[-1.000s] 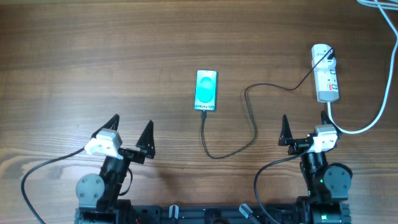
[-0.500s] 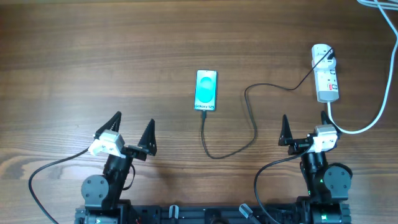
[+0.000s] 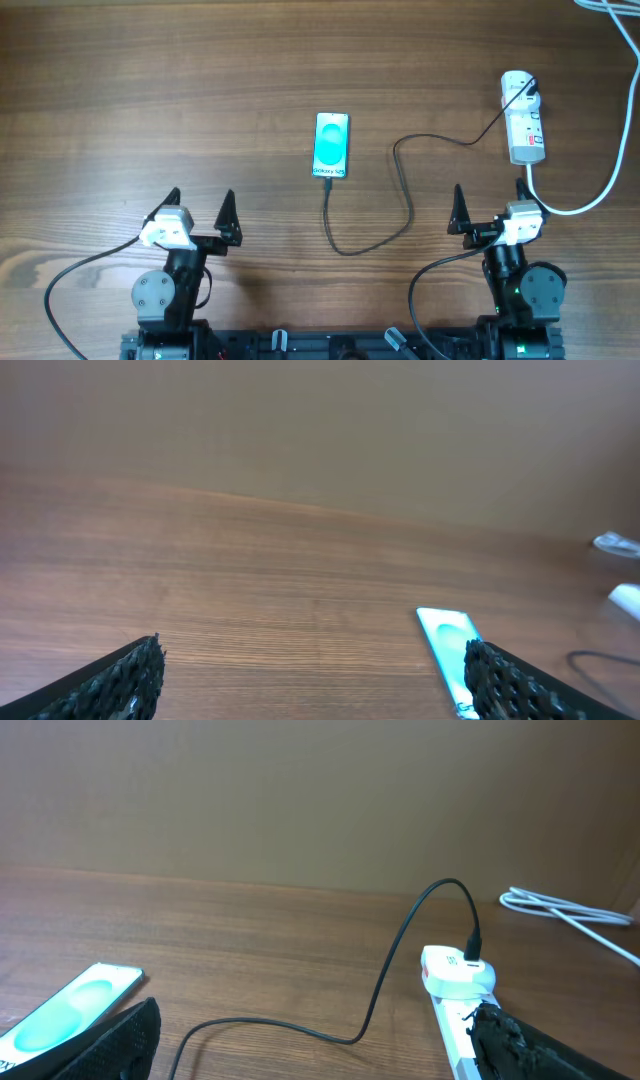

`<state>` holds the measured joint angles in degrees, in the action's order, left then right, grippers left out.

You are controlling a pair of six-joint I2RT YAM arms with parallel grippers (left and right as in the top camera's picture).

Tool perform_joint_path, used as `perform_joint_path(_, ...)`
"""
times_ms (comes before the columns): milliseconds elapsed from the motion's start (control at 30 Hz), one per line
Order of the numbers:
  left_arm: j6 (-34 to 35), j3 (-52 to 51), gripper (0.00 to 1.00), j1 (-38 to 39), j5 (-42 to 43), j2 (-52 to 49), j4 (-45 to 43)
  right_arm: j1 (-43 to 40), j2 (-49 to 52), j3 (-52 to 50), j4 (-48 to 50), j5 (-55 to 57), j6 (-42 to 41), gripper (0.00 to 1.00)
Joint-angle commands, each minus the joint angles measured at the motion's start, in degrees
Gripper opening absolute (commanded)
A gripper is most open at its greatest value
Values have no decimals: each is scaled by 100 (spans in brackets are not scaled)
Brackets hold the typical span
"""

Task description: Plug charger to phone and switch on socket

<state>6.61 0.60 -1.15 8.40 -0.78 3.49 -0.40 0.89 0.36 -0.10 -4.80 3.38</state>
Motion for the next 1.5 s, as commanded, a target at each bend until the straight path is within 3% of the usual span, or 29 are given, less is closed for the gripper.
perform_joint_path(0, -730, -28, 100, -52, -101, 63, 48, 22, -68, -7, 15, 92, 109, 100)
perform_joint_path(100, -1056, -28, 100, -63, -162, 63, 55, 22, -68, -7, 15, 92, 111, 100)
perform_joint_path(533, -1043, -28, 100, -138, -675, 61, 109, 22, -68, -7, 15, 92, 111, 100)
perform_joint_path(700, -463, -28, 100, -120, -730, 61, 109, 22, -68, -7, 15, 92, 111, 100)
perform_joint_path(1467, -728, -28, 100, -122, -675, 61, 109, 22, -68, -7, 15, 92, 109, 100)
